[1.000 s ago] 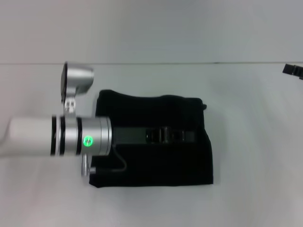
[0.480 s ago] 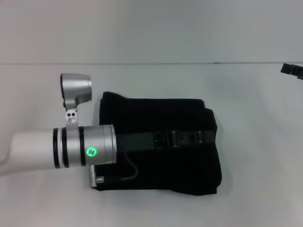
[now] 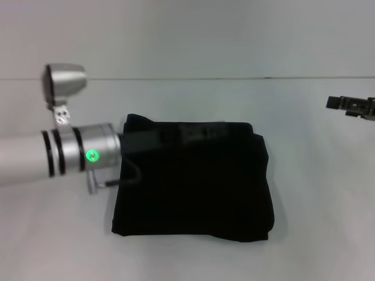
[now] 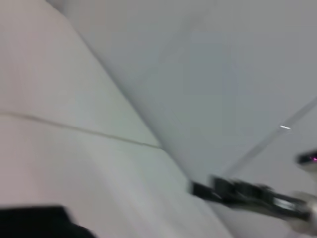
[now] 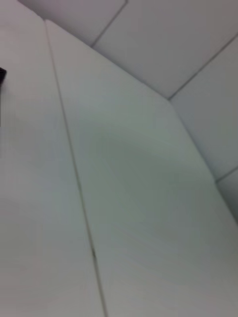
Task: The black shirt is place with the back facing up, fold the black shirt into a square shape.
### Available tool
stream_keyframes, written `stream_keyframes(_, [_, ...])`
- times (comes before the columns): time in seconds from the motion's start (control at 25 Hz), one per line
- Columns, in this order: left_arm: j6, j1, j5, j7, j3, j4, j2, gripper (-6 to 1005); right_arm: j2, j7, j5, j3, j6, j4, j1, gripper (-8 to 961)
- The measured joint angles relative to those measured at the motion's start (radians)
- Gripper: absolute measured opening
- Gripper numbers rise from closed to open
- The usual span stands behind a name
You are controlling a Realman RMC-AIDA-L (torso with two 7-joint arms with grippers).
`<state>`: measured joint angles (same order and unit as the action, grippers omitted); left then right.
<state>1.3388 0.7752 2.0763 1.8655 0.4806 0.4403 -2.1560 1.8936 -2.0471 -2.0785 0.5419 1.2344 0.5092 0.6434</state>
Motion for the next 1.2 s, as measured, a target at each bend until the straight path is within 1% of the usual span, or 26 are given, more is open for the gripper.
stream_keyframes(0.04, [-0.019,-0.002,0.002,0.004,0.001,0.012,0.003,726,0.001,-0.003,0.000,0.003,0.004,0.000,0.001,866])
stream_keyframes(0.2, [-0.168,-0.003,0.024,0.070,0.007,0.047,0.030,820,0.003,-0.011,0.001,-0.002,0.006,0.000,0.002,865])
stream_keyframes(0.28, [-0.228,0.002,0.046,0.085,0.008,0.062,0.038,868,0.003,-0.012,0.002,-0.003,0.005,-0.002,0.003,865])
stream_keyframes(0.4, [-0.335,0.015,0.093,0.110,0.022,0.079,0.042,939,0.004,-0.012,0.003,-0.003,0.001,-0.002,0.003,866])
stream_keyframes(0.48, [-0.418,0.028,0.139,0.149,0.052,0.081,0.044,944,0.005,-0.012,0.003,-0.004,0.000,-0.002,0.003,866])
stream_keyframes(0.64, [-0.535,0.043,0.237,0.262,0.115,0.082,0.042,954,0.005,-0.013,0.003,-0.003,-0.001,0.001,0.002,866])
stream_keyframes(0.84, [-0.586,0.048,0.256,0.292,0.147,0.076,0.036,951,0.004,-0.013,0.003,-0.004,-0.004,0.004,0.001,866])
stream_keyframes(1.2, [-0.603,0.052,0.257,0.292,0.175,0.052,0.034,951,0.004,-0.012,0.003,-0.004,-0.014,0.005,0.002,865])
